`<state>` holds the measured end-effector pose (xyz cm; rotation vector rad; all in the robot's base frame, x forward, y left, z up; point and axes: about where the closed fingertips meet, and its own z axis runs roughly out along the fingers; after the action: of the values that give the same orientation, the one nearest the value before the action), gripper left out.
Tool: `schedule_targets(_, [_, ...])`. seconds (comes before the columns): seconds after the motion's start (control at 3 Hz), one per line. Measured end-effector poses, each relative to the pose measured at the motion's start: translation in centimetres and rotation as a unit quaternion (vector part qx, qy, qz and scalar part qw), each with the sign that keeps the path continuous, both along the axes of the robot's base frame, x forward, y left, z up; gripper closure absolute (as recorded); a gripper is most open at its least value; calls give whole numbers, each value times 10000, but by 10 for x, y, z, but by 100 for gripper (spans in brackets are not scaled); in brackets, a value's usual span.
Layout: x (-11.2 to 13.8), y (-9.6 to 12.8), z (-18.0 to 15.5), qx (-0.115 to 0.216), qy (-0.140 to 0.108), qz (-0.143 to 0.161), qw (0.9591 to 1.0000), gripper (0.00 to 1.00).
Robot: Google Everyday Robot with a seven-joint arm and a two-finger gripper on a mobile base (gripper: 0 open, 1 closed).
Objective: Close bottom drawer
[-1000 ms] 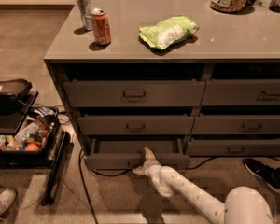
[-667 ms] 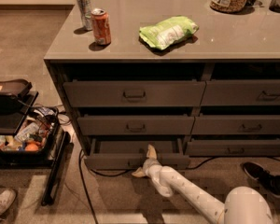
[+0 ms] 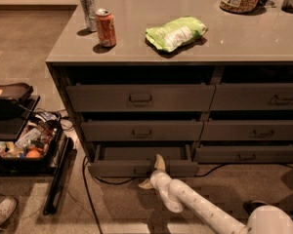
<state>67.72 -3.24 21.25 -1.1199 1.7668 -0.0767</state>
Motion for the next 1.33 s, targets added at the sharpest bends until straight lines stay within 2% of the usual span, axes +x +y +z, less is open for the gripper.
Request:
schedule_targets(0.33, [0,0,0,2,4,1,10000,0])
schedule_targets(0.67, [-4,2,-14,40,128,31,9999,0])
schedule_targets(1.0, [-12,-3,-25,98,208,-102,9997,4])
schedule_targets(1.33, [-12,-3,-25,99,210,-104,9997,22])
